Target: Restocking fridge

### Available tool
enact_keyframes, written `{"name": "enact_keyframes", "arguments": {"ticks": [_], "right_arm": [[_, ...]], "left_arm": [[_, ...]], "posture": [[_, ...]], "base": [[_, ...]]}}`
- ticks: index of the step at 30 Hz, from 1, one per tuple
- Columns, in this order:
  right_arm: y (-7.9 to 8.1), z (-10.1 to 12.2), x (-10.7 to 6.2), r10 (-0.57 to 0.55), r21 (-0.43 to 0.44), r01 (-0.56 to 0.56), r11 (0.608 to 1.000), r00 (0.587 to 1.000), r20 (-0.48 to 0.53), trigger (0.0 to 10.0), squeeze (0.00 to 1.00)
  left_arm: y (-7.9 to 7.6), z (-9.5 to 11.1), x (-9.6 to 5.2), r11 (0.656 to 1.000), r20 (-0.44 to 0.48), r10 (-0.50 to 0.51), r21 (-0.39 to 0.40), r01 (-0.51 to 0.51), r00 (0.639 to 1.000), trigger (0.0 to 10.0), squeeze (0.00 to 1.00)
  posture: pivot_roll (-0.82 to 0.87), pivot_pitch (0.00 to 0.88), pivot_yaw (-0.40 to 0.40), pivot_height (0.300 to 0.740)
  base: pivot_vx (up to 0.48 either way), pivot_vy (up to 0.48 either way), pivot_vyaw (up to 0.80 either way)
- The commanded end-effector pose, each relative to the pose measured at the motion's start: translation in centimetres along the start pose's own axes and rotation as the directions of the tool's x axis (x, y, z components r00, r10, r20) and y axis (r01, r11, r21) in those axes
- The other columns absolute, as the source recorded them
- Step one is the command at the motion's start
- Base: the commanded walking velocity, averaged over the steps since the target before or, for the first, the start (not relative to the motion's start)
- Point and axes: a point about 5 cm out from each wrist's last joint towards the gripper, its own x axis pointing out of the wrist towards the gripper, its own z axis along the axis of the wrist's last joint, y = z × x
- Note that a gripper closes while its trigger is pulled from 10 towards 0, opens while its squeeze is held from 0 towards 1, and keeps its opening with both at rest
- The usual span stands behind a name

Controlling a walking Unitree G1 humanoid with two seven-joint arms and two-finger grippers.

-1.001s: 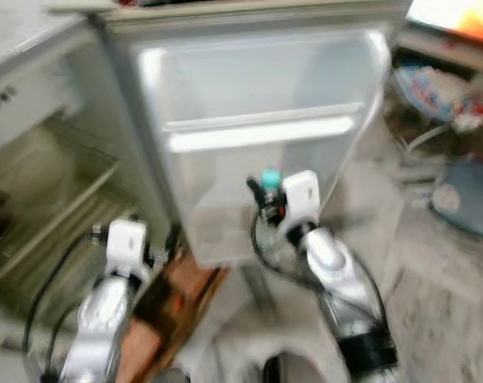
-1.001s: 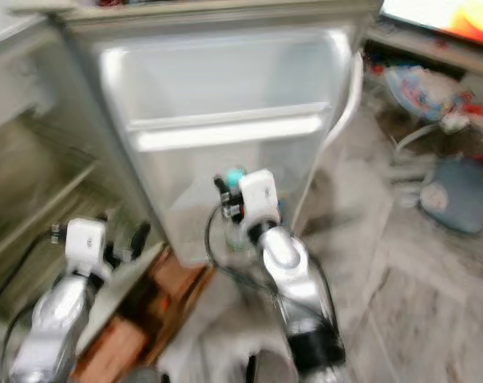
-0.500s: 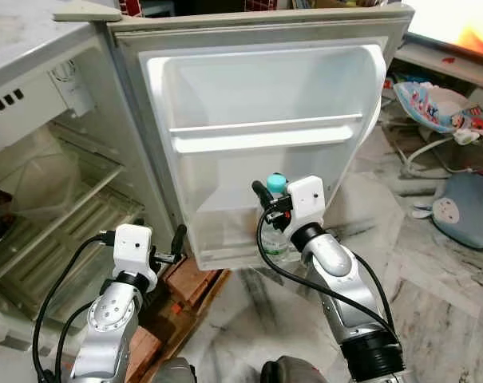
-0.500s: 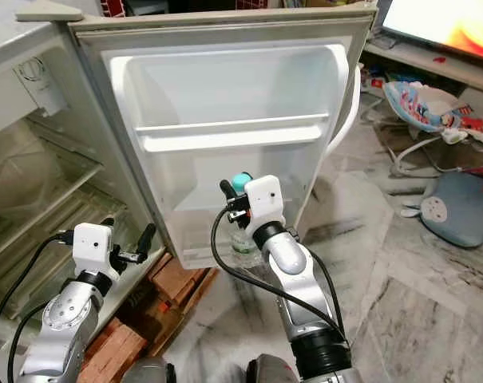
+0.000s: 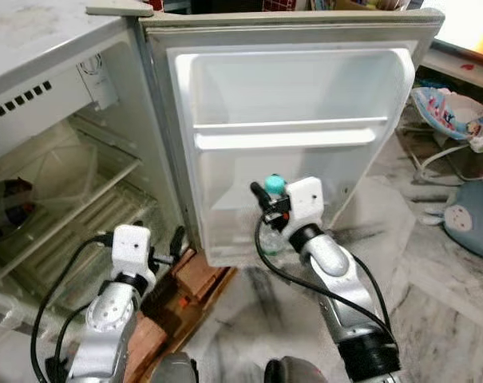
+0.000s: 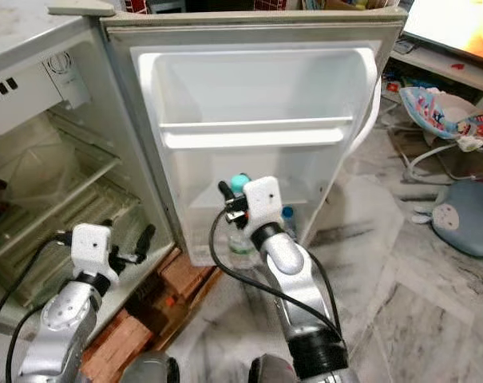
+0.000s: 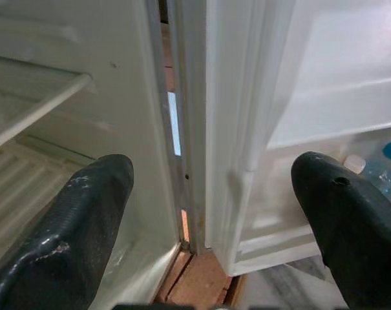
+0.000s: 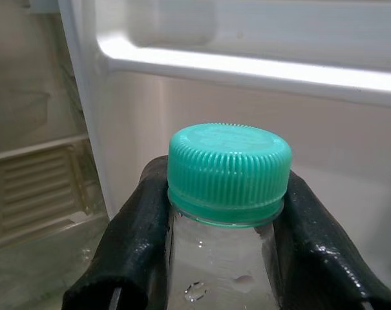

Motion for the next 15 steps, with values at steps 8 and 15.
{"name": "enact_keyframes", "arguments": {"ticks": [8, 15], "right_arm": [[0.4, -0.2, -0.3, 0.007, 0.005, -0.007, 1.0, 1.0, 0.027, 10.0, 0.0], [0.3, -0.2, -0.1, 0.006, 0.017, -0.007, 1.0, 1.0, 0.028, 10.0, 0.0]], "left_arm": [[-0.3, -0.1, -0.2, 1.0, -0.006, 0.0, 0.013, 0.0, 1.0, 10.0, 0.0], [-0.4, 0.1, -0.1, 1.0, 0.002, 0.001, 0.013, -0.001, 1.0, 10.0, 0.0]], "posture": [[0.11, 0.098, -0.008, 0.74], [0.11, 0.095, -0.01, 0.74]], "base": [[0.0, 0.0, 0.0], [0.0, 0.0, 0.0]]}}
